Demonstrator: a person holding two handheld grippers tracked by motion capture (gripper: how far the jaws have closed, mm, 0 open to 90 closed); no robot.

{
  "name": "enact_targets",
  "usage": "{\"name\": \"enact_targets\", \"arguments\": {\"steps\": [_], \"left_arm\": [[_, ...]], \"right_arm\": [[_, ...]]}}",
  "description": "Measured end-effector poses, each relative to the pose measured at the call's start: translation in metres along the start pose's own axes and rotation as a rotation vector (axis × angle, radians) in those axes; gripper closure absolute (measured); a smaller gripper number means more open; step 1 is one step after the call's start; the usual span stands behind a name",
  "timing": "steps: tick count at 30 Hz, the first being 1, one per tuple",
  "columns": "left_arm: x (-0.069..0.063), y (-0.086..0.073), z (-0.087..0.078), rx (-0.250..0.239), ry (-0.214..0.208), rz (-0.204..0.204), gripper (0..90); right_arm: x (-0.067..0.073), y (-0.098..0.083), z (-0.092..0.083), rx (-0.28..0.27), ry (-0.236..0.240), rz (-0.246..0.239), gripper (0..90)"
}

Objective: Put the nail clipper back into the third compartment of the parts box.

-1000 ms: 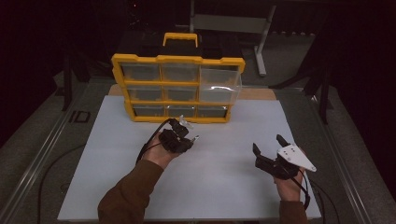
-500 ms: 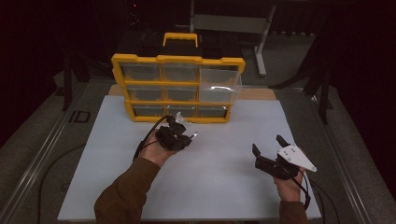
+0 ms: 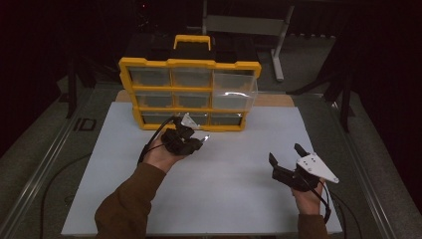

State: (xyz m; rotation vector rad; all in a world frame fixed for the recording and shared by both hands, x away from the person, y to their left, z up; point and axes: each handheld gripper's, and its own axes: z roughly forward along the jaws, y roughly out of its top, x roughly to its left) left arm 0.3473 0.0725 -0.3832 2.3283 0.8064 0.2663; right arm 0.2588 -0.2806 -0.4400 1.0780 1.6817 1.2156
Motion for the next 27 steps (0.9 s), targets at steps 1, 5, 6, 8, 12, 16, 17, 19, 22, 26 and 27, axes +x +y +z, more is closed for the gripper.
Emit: {"name": "enact_targets", "arguments": {"steps": [1, 5, 6, 8, 12, 16, 17, 19, 22, 26, 27], "left_arm": [[0.000, 0.000, 0.000, 0.000, 0.000, 0.000, 79.9], [0.005, 0.003, -0.008, -0.018, -0.004, 0.013, 79.8], [0.006, 0.004, -0.009, -0.020, 0.000, 0.017, 79.8], [0.007, 0.005, -0.013, -0.026, -0.005, 0.023, 79.8], [0.011, 0.008, -0.018, -0.039, -0.010, 0.031, 79.9], [0.015, 0.010, -0.024, -0.051, -0.024, 0.039, 79.8], [0.016, 0.010, -0.025, -0.053, -0.028, 0.039, 79.9], [0.019, 0.011, -0.027, -0.070, -0.040, 0.039, 79.8], [0.021, 0.014, -0.031, -0.086, -0.057, 0.044, 79.9], [0.021, 0.018, -0.036, -0.106, -0.068, 0.064, 79.9], [0.022, 0.019, -0.037, -0.106, -0.069, 0.071, 79.8]], "right_arm": [[0.000, 0.000, 0.000, 0.000, 0.000, 0.000, 11.1], [0.000, 0.000, 0.001, 0.000, 0.003, 0.000, 11.1], [0.000, 0.000, 0.002, 0.000, 0.004, 0.002, 11.1], [0.001, 0.000, 0.002, 0.000, 0.007, 0.003, 11.1], [0.001, 0.000, 0.004, 0.002, 0.011, 0.002, 11.1], [0.002, -0.001, 0.005, 0.005, 0.013, 0.000, 11.1], [0.002, -0.001, 0.005, 0.008, 0.015, 0.002, 11.1], [0.002, -0.001, 0.005, 0.006, 0.016, 0.002, 11.0], [0.002, -0.001, 0.004, 0.003, 0.018, 0.006, 11.1], [0.002, -0.002, 0.004, -0.002, 0.019, 0.007, 11.0], [0.001, -0.002, 0.003, -0.002, 0.020, 0.007, 11.0]]}}
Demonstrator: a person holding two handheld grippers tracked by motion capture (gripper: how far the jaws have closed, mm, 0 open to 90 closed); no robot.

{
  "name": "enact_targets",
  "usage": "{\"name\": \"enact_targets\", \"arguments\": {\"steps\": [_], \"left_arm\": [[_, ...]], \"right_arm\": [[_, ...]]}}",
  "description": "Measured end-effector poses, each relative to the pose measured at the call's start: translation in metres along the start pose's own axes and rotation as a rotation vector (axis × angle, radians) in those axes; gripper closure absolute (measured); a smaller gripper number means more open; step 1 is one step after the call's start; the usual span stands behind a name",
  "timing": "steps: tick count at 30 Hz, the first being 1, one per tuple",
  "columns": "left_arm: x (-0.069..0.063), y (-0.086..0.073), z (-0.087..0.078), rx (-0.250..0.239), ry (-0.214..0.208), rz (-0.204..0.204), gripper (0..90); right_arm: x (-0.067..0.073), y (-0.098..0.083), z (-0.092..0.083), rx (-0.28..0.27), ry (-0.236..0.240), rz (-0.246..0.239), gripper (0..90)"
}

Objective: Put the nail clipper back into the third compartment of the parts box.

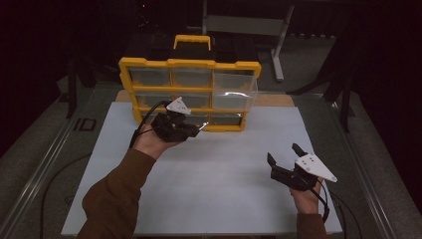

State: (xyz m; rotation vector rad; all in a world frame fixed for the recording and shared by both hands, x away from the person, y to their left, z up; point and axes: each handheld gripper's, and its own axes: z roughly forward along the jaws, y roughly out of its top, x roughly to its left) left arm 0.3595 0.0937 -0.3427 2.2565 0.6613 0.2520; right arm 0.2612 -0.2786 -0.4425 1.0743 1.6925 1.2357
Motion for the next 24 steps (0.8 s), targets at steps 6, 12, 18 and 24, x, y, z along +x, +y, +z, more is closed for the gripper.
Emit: {"name": "enact_targets", "arguments": {"steps": [6, 12, 18, 24], "left_arm": [[0.002, 0.006, -0.006, -0.014, 0.002, 0.033, 79.8], [0.005, 0.012, -0.012, -0.020, 0.004, 0.050, 79.8], [0.012, 0.018, -0.021, -0.041, -0.040, 0.074, 79.8], [0.021, 0.021, -0.024, -0.058, -0.086, 0.053, 79.8]], "right_arm": [[-0.001, 0.000, -0.001, -0.005, 0.004, 0.010, 11.1], [-0.001, -0.001, -0.001, -0.003, 0.006, 0.013, 11.0], [0.000, -0.002, 0.001, 0.005, 0.012, 0.005, 11.0], [0.000, -0.001, -0.001, -0.001, 0.006, 0.006, 11.0]]}}
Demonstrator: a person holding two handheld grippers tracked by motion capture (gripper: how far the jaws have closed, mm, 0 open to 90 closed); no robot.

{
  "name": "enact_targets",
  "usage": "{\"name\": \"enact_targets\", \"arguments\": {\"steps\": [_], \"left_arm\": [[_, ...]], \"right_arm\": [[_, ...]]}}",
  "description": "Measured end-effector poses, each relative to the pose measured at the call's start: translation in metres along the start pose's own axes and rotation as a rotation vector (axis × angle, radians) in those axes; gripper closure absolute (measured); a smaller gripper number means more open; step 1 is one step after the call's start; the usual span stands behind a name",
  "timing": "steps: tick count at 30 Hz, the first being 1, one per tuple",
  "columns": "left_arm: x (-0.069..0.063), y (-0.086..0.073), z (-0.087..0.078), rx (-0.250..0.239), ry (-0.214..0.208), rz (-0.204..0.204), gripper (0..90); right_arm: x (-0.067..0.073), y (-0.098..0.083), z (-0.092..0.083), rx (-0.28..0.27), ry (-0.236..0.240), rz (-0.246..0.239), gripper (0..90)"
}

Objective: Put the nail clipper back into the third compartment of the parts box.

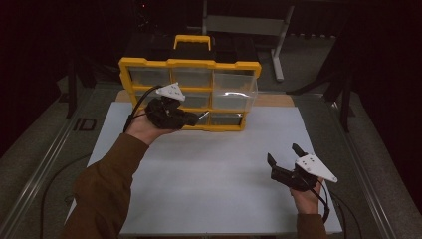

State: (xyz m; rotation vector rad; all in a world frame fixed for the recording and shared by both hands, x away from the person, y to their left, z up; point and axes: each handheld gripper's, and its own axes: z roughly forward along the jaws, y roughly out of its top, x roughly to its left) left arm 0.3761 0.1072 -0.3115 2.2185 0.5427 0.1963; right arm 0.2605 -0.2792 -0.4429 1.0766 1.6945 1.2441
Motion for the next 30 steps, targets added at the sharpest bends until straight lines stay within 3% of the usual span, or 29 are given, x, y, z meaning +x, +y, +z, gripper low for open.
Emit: {"name": "enact_targets", "arguments": {"steps": [9, 13, 18, 22, 30], "left_arm": [[0.011, 0.008, 0.000, 0.008, -0.029, 0.005, 79.8], [0.015, 0.015, -0.001, 0.025, -0.022, 0.040, 79.8], [0.017, 0.019, -0.001, 0.011, -0.036, 0.082, 79.8], [0.019, 0.022, -0.003, -0.022, -0.048, 0.083, 79.8], [0.019, 0.030, -0.006, -0.034, -0.056, 0.105, 79.8]], "right_arm": [[-0.001, -0.001, 0.000, 0.005, -0.003, 0.004, 11.0], [0.000, -0.001, 0.001, 0.007, 0.001, 0.002, 11.0], [-0.001, 0.000, 0.000, 0.005, -0.002, 0.002, 11.1], [-0.002, 0.001, -0.001, -0.002, -0.004, 0.000, 11.1], [-0.003, 0.002, -0.002, -0.002, -0.001, 0.005, 11.0]]}}
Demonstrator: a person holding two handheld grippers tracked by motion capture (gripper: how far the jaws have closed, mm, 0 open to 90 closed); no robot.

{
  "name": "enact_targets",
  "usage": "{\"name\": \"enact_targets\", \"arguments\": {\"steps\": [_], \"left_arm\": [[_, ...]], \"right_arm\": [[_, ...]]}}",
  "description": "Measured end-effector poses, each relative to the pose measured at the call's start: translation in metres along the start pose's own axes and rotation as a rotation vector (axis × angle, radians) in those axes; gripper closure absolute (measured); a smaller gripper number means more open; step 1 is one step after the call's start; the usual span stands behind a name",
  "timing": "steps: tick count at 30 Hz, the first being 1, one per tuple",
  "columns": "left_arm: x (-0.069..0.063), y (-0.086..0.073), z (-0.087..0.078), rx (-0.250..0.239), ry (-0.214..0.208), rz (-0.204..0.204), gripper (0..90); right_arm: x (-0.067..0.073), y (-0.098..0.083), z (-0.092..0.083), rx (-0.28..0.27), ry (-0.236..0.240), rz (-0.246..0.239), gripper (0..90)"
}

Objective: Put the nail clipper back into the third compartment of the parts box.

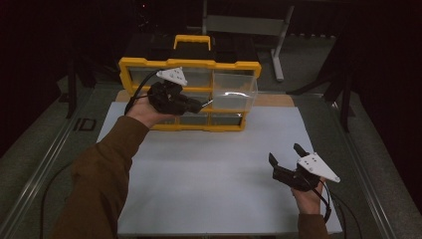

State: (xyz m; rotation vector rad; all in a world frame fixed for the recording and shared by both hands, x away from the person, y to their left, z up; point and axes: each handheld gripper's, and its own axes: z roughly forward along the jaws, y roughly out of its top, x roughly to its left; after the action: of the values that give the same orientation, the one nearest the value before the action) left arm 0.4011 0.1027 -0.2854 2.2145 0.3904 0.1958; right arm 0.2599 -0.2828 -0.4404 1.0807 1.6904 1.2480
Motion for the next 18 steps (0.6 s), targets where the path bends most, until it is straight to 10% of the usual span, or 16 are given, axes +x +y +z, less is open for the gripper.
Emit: {"name": "enact_targets", "arguments": {"steps": [18], "left_arm": [[0.010, 0.026, -0.011, -0.002, 0.034, 0.010, 79.8]], "right_arm": [[0.001, -0.001, 0.001, 0.006, 0.010, -0.001, 11.0]]}}
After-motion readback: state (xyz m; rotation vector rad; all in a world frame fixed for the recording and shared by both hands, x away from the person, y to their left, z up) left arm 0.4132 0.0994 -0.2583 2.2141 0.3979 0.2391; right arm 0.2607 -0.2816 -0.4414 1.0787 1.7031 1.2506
